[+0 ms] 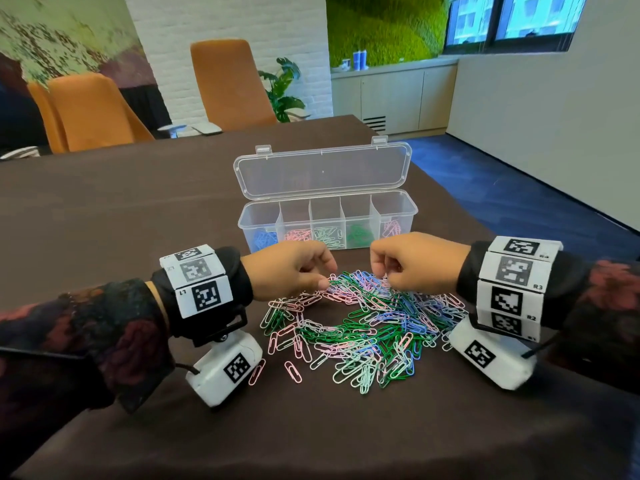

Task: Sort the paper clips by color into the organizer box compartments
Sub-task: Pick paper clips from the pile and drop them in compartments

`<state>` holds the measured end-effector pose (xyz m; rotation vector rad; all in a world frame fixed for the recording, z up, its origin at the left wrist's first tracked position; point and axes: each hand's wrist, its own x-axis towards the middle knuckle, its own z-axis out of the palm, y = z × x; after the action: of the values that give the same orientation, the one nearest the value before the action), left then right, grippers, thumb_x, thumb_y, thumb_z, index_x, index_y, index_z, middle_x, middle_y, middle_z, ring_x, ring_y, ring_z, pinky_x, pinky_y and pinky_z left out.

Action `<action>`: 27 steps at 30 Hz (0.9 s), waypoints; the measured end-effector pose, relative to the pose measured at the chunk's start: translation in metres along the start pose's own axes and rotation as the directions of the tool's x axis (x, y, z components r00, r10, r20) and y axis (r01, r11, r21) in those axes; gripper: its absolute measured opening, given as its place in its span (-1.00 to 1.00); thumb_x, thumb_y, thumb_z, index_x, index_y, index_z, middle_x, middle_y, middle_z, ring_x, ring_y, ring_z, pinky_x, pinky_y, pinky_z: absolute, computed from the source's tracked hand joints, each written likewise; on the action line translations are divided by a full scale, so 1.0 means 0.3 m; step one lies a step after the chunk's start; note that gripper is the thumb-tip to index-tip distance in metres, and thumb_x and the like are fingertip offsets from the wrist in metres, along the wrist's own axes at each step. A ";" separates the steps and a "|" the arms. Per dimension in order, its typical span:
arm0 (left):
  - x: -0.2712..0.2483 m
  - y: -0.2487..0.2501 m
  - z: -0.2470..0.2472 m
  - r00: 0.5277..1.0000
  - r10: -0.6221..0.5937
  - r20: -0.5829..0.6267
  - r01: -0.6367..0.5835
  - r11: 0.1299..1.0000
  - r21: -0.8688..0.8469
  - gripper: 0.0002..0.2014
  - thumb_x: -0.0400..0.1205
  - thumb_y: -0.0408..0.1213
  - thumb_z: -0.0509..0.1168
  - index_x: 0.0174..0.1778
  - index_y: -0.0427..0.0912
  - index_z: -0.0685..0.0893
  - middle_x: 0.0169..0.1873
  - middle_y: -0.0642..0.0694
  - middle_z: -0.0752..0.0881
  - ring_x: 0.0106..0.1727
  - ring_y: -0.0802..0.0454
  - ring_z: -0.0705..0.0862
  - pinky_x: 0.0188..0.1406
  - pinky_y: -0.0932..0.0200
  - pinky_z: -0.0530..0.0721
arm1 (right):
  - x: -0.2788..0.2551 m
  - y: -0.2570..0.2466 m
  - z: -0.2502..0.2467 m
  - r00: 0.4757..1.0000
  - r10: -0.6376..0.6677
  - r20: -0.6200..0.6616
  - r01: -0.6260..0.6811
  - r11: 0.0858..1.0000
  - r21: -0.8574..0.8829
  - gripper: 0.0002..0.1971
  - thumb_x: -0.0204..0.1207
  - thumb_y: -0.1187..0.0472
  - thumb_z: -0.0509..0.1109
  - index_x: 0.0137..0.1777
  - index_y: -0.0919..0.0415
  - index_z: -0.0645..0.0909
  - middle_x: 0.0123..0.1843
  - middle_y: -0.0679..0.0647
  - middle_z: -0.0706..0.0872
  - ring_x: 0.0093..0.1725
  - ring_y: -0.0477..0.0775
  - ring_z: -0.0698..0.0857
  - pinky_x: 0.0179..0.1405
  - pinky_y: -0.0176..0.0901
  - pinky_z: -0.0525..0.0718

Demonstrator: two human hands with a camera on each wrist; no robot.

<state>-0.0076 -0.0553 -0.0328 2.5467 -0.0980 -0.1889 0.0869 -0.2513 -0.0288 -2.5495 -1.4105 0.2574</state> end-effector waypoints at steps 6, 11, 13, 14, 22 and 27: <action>-0.008 -0.008 -0.009 0.997 -0.063 0.040 0.070 0.971 -0.230 -0.81 0.57 -0.37 0.38 0.02 -0.10 0.55 -0.53 0.04 0.62 -0.60 0.16 0.51 -0.54 0.32 0.51 | -0.008 -0.025 -0.001 0.982 -0.122 0.144 0.144 0.978 -0.152 -0.90 0.46 0.23 0.40 -0.12 0.00 0.59 -0.24 -0.15 0.46 -0.11 -0.01 0.55 -0.17 -0.15 0.50; -0.020 -0.007 -0.025 0.991 -0.131 -0.006 0.115 0.891 -0.440 -0.95 0.61 -0.43 0.30 -0.11 -0.21 0.64 -0.57 0.04 0.63 -0.60 0.22 0.52 -0.57 0.40 0.54 | 0.014 -0.046 0.046 0.947 -0.115 0.300 0.202 0.939 -0.278 -0.74 0.51 0.19 0.39 -0.32 -0.04 0.40 -0.32 -0.15 0.42 -0.16 0.01 0.46 -0.42 -0.39 0.29; -0.022 -0.006 -0.028 0.986 -0.166 -0.023 0.128 0.834 -0.536 -0.91 0.64 -0.44 0.24 -0.17 -0.27 0.61 -0.56 0.04 0.63 -0.60 0.23 0.53 -0.58 0.41 0.55 | 0.019 -0.044 0.044 0.951 -0.112 0.287 0.193 0.943 -0.271 -0.68 0.51 0.20 0.38 -0.37 -0.05 0.34 -0.34 -0.15 0.43 -0.25 -0.02 0.45 -0.43 -0.41 0.28; -0.023 -0.008 -0.030 0.980 -0.198 -0.030 0.139 0.779 -0.611 -0.88 0.66 -0.44 0.21 -0.19 -0.27 0.58 -0.56 0.02 0.63 -0.60 0.23 0.55 -0.58 0.40 0.57 | 0.018 -0.041 0.037 0.955 -0.110 0.274 0.175 0.958 -0.226 -0.69 0.51 0.21 0.40 -0.37 -0.04 0.36 -0.35 -0.15 0.46 -0.31 -0.09 0.45 -0.42 -0.40 0.31; -0.020 -0.011 -0.028 0.932 -0.342 0.118 0.222 0.281 -0.934 -0.76 0.69 -0.26 0.12 -0.26 -0.24 0.56 -0.47 -0.10 0.65 -0.54 0.10 0.64 -0.53 0.32 0.68 | 0.009 0.034 -0.054 0.990 -0.007 0.138 -0.057 0.889 0.453 -0.85 0.46 0.28 0.50 -0.26 0.20 0.58 -0.42 -0.07 0.68 -0.54 -0.23 0.57 -0.43 -0.33 0.56; 0.013 0.004 0.001 0.950 -0.305 0.064 0.244 0.600 -0.762 -0.77 0.63 -0.21 0.25 -0.33 -0.15 0.47 -0.52 -0.01 0.42 -0.59 0.16 0.43 -0.62 0.37 0.44 | 0.006 0.061 -0.028 0.981 0.032 0.192 -0.144 0.786 0.601 -0.81 0.46 0.29 0.47 -0.31 0.23 0.52 -0.41 0.05 0.65 -0.56 -0.14 0.60 -0.57 -0.37 0.53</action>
<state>-0.0038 -0.0568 -0.0328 1.6805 0.3493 -0.2009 0.1048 -0.2601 -0.0258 -2.0734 -1.0208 0.8261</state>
